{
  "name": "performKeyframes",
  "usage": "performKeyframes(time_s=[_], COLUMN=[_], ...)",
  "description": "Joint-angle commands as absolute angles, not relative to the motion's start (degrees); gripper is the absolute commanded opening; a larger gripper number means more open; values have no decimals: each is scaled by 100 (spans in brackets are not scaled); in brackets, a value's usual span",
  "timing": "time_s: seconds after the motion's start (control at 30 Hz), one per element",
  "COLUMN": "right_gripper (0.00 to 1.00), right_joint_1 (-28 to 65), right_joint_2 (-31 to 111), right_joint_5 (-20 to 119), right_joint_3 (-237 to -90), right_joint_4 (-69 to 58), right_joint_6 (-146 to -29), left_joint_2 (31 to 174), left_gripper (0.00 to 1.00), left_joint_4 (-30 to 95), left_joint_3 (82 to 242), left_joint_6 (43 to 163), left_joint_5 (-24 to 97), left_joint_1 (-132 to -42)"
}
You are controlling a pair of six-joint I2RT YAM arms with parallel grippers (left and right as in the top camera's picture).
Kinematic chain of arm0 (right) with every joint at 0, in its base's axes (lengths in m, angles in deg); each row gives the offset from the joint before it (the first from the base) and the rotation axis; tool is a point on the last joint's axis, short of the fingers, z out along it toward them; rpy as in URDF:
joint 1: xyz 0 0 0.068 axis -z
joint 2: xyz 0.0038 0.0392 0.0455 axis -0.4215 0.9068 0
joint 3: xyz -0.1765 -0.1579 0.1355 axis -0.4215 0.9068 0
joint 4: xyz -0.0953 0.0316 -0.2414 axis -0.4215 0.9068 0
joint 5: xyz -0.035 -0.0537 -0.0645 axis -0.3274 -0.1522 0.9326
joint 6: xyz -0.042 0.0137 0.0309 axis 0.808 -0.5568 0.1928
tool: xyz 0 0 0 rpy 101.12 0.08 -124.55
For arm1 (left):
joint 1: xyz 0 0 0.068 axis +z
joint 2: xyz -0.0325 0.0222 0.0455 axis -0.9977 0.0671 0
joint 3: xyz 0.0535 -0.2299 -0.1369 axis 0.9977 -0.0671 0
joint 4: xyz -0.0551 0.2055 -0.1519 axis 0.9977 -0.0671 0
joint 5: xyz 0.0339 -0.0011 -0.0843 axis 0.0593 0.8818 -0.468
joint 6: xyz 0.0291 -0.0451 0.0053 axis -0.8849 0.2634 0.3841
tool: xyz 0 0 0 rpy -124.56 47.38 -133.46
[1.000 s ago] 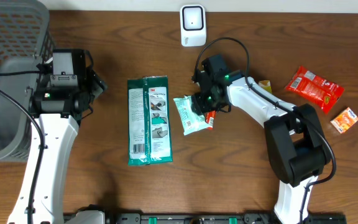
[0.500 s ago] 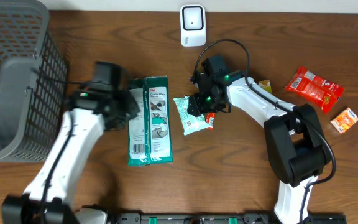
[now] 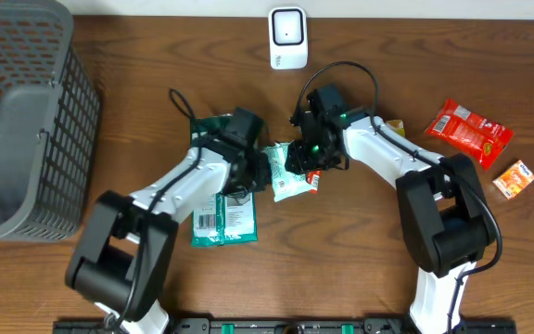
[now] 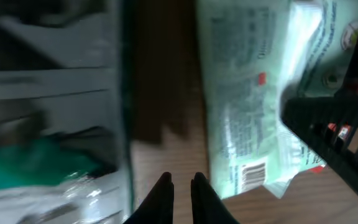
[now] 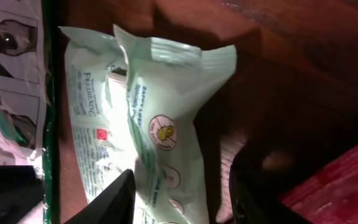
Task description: Scan the item barcode
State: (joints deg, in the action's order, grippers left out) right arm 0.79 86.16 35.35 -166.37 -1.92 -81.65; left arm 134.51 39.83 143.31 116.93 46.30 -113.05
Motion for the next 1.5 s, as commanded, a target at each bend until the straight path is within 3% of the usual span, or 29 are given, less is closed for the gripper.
performKeyframes(time_s=[0.0, 0.53, 0.73, 0.97, 1.27, 1.47], right_gripper=[44, 46, 46, 38, 38, 27], right_joint_1=[92, 355, 389, 385, 418, 355], right_joint_2=[8454, 8454, 8454, 8454, 8454, 8454], right_joint_5=[3113, 2668, 2399, 1575, 921, 926], right_joint_3=[-16580, -16554, -16182, -15811, -15769, -15675], right_joint_4=[-201, -6, -574, -1147, -1217, -1503], right_joint_6=[-8220, -8082, -8141, -8238, -8047, -8050], left_joint_2=[13744, 13971, 14002, 14065, 14288, 14323], left_gripper=[13, 10, 10, 11, 11, 11], left_joint_4=[4097, 4263, 4261, 4278, 4287, 4324], left_joint_3=[14302, 14423, 14403, 14396, 14394, 14394], left_joint_6=[11640, 11634, 11636, 11636, 11638, 11636], left_joint_5=[4567, 4519, 4543, 4737, 4934, 4932], left_joint_1=[-11427, -11228, -11228, -11298, -11298, -11298])
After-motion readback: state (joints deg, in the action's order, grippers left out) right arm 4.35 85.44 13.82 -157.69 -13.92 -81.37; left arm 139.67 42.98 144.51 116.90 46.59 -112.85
